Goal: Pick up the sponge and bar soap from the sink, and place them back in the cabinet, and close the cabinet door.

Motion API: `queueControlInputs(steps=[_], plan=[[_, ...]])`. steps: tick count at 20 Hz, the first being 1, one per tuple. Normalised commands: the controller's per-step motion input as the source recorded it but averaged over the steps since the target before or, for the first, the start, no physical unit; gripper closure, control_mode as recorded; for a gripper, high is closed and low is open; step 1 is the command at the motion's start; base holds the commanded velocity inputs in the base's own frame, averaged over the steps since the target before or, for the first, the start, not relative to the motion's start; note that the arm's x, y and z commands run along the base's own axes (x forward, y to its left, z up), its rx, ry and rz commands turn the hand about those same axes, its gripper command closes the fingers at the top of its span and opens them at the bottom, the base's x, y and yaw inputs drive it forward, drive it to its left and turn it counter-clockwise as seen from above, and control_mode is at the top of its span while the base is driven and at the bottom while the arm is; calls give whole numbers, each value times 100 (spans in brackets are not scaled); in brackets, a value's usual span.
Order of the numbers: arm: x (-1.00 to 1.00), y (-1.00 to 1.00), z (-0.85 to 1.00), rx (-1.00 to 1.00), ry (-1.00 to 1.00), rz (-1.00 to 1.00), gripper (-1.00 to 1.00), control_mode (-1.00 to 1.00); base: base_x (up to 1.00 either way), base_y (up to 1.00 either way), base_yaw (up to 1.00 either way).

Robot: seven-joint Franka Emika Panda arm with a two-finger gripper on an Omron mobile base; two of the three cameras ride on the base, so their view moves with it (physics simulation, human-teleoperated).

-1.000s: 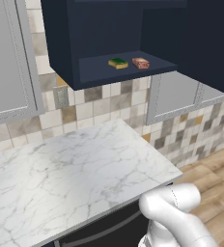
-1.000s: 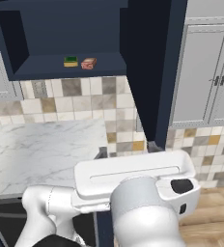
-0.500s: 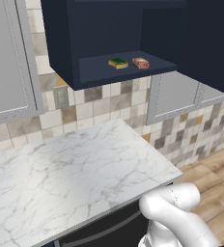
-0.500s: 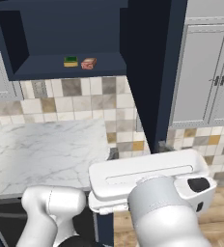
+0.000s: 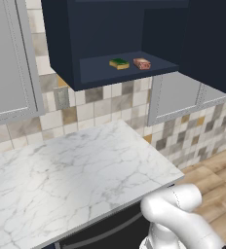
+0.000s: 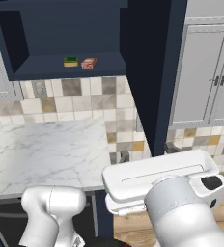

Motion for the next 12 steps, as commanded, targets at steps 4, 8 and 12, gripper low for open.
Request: queueControlInputs(steps=[4, 8, 12], plan=[[16, -4, -7, 0, 0, 2, -100, -100, 0, 0, 0], [13, -8, -10, 0, 0, 3, -100, -100, 0, 0, 0], [12, -12, -7, 0, 0, 4, -100, -100, 0, 0, 0]])
